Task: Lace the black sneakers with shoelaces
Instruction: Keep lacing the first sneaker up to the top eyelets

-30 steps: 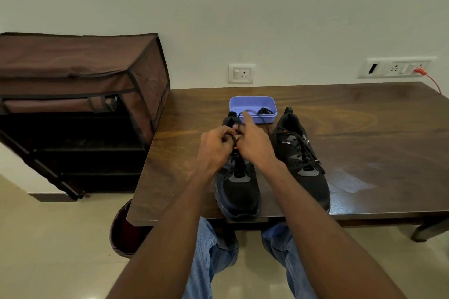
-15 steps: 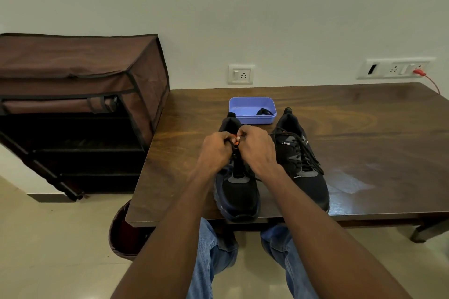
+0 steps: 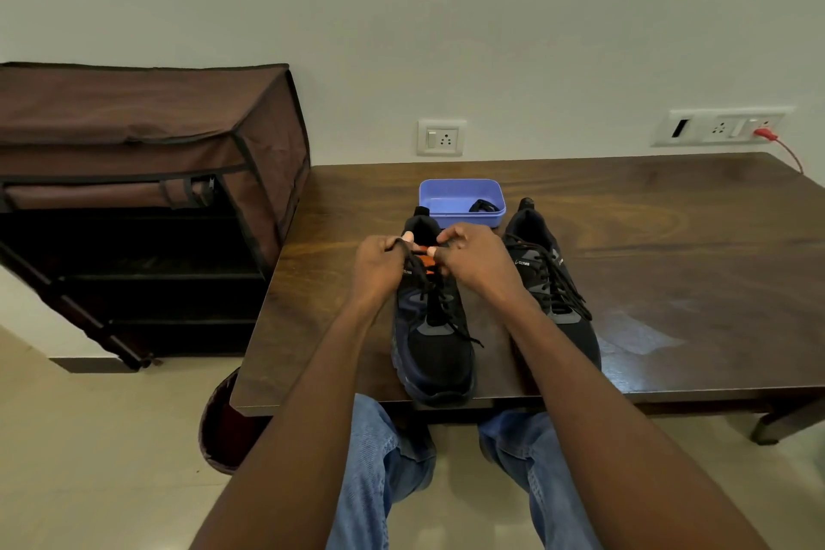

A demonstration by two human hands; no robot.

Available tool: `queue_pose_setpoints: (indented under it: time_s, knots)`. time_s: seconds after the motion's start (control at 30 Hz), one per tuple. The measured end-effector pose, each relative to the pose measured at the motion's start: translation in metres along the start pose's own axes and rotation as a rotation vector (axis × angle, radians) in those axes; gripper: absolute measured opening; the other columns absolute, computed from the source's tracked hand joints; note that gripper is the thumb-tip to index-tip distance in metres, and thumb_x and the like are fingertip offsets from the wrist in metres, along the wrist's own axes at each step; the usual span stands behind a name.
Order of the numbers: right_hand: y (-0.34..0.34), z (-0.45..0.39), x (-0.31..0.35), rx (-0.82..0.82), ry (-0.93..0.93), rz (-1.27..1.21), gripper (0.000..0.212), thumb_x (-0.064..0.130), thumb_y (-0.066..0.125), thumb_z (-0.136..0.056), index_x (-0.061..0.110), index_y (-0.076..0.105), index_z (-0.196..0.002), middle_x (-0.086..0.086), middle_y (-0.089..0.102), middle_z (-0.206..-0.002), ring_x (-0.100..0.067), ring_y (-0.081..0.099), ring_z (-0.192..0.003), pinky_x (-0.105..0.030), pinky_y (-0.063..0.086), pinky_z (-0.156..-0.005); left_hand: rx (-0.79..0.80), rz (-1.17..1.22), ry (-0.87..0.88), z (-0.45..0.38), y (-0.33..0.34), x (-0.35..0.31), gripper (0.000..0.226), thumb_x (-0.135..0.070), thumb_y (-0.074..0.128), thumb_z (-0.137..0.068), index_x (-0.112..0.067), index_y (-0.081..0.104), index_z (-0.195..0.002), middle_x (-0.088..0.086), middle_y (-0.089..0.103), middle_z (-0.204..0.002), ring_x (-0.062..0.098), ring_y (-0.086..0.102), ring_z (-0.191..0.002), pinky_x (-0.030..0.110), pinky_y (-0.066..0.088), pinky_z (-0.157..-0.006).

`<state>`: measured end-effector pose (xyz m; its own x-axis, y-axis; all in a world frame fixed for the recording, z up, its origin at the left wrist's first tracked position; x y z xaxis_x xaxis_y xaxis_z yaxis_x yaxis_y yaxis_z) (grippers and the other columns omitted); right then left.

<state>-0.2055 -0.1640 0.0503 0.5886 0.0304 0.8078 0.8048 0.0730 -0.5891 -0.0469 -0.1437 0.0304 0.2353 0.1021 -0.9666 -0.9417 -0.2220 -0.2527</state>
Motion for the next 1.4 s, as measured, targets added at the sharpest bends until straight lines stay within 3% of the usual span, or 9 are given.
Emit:
queue_pose_setpoints:
  time_s: [0.1,0.33,0.57,0.7,0.87,0.93,1.1,1.27,1.4]
  knots:
    - [-0.018,0.000,-0.008,-0.071,0.030,-0.194,0.016,0.022,0.074,-0.086,0.014,0.064,-0.096,0.001,0.067,-0.065,-0.009,0.063,-0.059,-0.029,0.052,-0.070,-0.041,0.048,-0.033,-0.004,-0.005,0.008,0.028,-0.026,0.056,-0.101,-0.013,0.074,-0.084,0.005,0.074,-0.079,0.012,0.071,-0.073,0.018,0.053,-0.060]
    - [-0.038,-0.001,-0.034,-0.166,0.219,-0.837,0.010,0.008,0.064,-0.092,0.012,0.058,-0.084,0.001,0.049,-0.062,-0.008,0.036,-0.039,-0.025,0.040,-0.041,-0.196,0.243,-0.121,-0.005,-0.022,0.022,0.028,-0.023,0.054,-0.103,-0.010,0.066,-0.081,0.006,0.070,-0.069,0.003,0.059,-0.047,0.016,0.047,-0.047]
    - [-0.097,0.006,-0.072,-0.524,0.372,0.110,0.016,0.012,0.054,-0.088,0.006,0.068,-0.092,-0.013,0.069,-0.091,-0.033,0.066,-0.087,-0.041,0.052,-0.071,-0.491,0.569,-0.390,-0.005,-0.051,0.061,0.018,-0.015,0.051,-0.103,-0.001,0.063,-0.106,0.011,0.073,-0.080,0.014,0.066,-0.054,0.026,0.055,-0.053]
    - [-0.102,0.013,-0.073,-0.520,0.418,0.336,0.023,0.016,0.057,-0.093,0.003,0.063,-0.111,-0.018,0.065,-0.112,-0.035,0.062,-0.104,-0.039,0.045,-0.078,-0.583,0.846,-0.533,0.003,-0.055,0.075,0.033,-0.011,0.031,-0.106,0.003,0.051,-0.128,0.020,0.067,-0.117,0.029,0.070,-0.101,0.027,0.053,-0.062]
    - [-0.075,0.004,-0.050,-0.416,0.257,0.682,0.027,0.024,0.060,-0.092,0.010,0.062,-0.115,-0.018,0.053,-0.130,-0.035,0.045,-0.123,-0.044,0.034,-0.107,-0.806,0.525,-0.667,0.027,-0.083,0.078,0.060,-0.008,0.054,-0.093,-0.010,0.032,-0.149,0.014,0.034,-0.152,0.031,0.048,-0.130,0.039,0.045,-0.104]
    - [-0.047,-0.007,-0.039,-0.291,0.114,0.524,0.027,0.022,0.060,-0.092,0.010,0.062,-0.116,-0.014,0.060,-0.125,-0.031,0.053,-0.117,-0.045,0.042,-0.104,-0.695,0.122,-0.419,0.014,-0.088,0.050,0.050,-0.006,0.054,-0.093,-0.013,0.047,-0.142,0.013,0.043,-0.146,0.027,0.053,-0.123,0.034,0.046,-0.098]
    - [0.020,-0.007,-0.021,0.090,0.036,0.291,0.018,0.030,0.062,-0.094,0.017,0.060,-0.107,-0.003,0.065,-0.101,-0.023,0.061,-0.094,-0.041,0.052,-0.085,0.024,-0.350,0.040,-0.007,0.006,0.015,0.026,-0.022,0.064,-0.094,-0.020,0.063,-0.119,-0.003,0.064,-0.112,0.015,0.063,-0.098,0.029,0.054,-0.079]
    - [0.029,-0.009,-0.017,0.082,-0.005,0.388,0.006,0.021,0.057,-0.095,0.017,0.057,-0.091,-0.004,0.062,-0.089,-0.022,0.061,-0.084,-0.038,0.051,-0.072,0.042,-0.402,0.073,-0.007,0.013,0.015,0.014,-0.019,0.066,-0.094,-0.019,0.060,-0.107,-0.003,0.058,-0.084,0.006,0.055,-0.069,0.014,0.043,-0.051]
    - [0.023,-0.011,-0.017,0.077,-0.032,0.411,0.021,0.016,0.055,-0.093,0.022,0.051,-0.073,-0.007,0.065,-0.085,-0.027,0.060,-0.081,-0.039,0.047,-0.069,0.038,-0.323,0.055,-0.008,0.008,0.020,0.009,-0.020,0.067,-0.094,-0.014,0.064,-0.100,0.006,0.068,-0.077,0.013,0.063,-0.069,0.029,0.054,-0.060]
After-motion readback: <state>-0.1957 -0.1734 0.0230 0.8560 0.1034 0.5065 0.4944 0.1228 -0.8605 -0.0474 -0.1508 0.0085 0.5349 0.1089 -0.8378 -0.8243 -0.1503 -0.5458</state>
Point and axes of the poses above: each hand's wrist, its own z-axis away from the middle knuckle, its own y-axis out of the palm, x = y × z, the point moved 9 cm from there along -z, towards the middle knuckle
